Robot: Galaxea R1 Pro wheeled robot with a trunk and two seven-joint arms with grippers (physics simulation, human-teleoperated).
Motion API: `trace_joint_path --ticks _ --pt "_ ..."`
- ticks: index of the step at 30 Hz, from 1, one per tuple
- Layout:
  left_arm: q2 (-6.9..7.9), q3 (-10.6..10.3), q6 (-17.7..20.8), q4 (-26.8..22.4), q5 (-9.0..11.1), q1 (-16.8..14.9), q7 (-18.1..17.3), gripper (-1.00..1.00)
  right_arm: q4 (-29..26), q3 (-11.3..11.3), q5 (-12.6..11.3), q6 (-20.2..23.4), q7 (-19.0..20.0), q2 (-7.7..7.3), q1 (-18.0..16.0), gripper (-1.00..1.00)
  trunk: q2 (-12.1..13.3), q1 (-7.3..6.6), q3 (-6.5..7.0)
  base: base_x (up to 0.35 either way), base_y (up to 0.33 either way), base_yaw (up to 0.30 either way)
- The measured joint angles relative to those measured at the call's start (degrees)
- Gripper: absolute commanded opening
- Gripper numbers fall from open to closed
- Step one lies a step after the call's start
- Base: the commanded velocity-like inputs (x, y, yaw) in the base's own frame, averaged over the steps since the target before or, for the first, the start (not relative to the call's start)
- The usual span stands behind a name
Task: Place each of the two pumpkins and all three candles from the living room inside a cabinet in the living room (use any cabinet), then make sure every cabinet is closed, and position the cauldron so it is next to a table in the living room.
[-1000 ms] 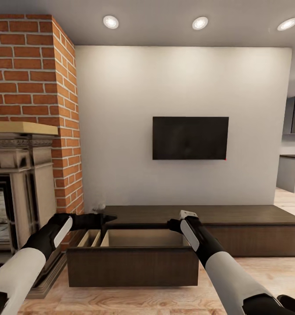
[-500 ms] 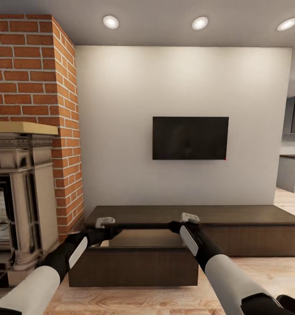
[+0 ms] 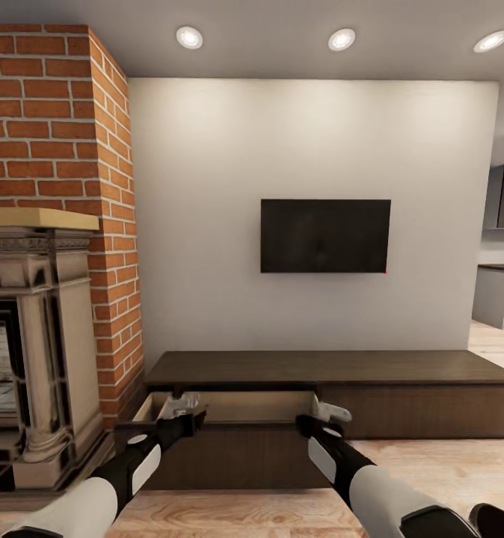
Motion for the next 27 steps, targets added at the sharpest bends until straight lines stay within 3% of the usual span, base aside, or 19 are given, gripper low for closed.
trace_joint_path --ticks 4,6,10,15,27 --pt "-0.37 0.01 -2.13 2.30 0.04 0.11 0.55 1.00 1.01 3.10 0.05 -3.86 -0.05 0.48 1.94 1.00 0.00 0.00 0.00 0.000 0.000 0.000" --pt "-0.53 -0.05 -2.66 2.86 0.14 0.29 0.69 1.00 1.28 6.50 0.00 -4.92 -0.05 0.98 2.86 1.00 0.00 0.00 0.00 0.000 0.000 0.000" --pt "-0.64 -0.16 -3.09 3.22 0.23 1.55 0.78 1.00 1.75 10.33 -0.08 -5.70 -0.06 1.94 3.79 1.00 0.00 0.00 0.00 0.000 0.000 0.000" --pt "-0.70 -0.19 -3.25 3.34 0.20 2.38 1.42 1.00 2.70 11.75 -0.09 -6.59 -0.07 2.39 4.64 1.00 0.00 0.00 0.00 0.000 0.000 0.000" --pt "-1.75 -0.01 -3.29 3.36 -0.05 2.66 2.68 1.00 3.34 12.21 -0.12 -8.78 -0.03 2.50 5.62 1.00 0.00 0.00 0.00 0.000 0.000 0.000"
